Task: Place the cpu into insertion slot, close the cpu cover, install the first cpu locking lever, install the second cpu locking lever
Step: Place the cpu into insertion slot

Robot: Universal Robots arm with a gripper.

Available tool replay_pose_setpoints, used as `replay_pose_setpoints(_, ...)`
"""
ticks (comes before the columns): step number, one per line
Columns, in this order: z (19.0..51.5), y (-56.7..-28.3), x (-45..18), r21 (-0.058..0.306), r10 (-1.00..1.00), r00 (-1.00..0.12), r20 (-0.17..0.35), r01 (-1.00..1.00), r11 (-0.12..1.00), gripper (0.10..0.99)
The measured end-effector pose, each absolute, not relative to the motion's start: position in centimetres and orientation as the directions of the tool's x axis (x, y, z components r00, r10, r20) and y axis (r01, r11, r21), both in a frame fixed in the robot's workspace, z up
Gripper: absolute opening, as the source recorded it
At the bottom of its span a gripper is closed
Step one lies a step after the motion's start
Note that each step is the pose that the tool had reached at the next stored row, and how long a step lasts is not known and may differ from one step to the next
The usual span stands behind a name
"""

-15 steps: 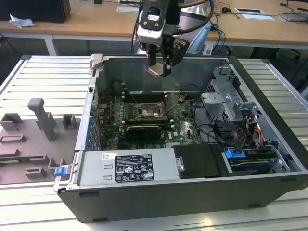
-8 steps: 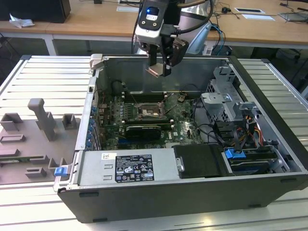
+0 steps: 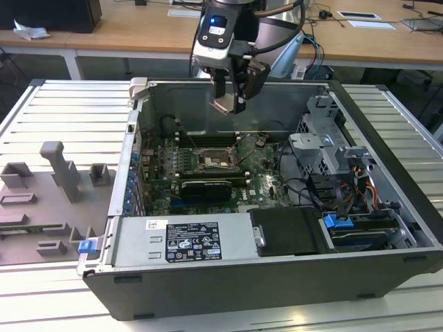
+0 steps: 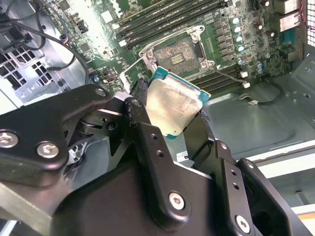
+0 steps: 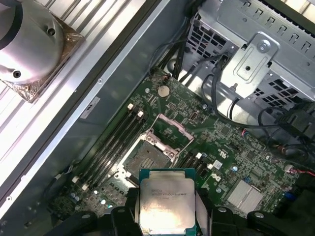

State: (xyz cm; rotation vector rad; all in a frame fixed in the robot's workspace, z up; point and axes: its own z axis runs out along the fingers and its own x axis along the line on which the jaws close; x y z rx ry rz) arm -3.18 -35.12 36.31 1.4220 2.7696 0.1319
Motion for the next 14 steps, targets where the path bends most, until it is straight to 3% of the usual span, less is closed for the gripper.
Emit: replay_pose_setpoints(14,36.09,-35.12,-3.18,0.087,0.884,-0.467,0.016,0.882,0.464,0.541)
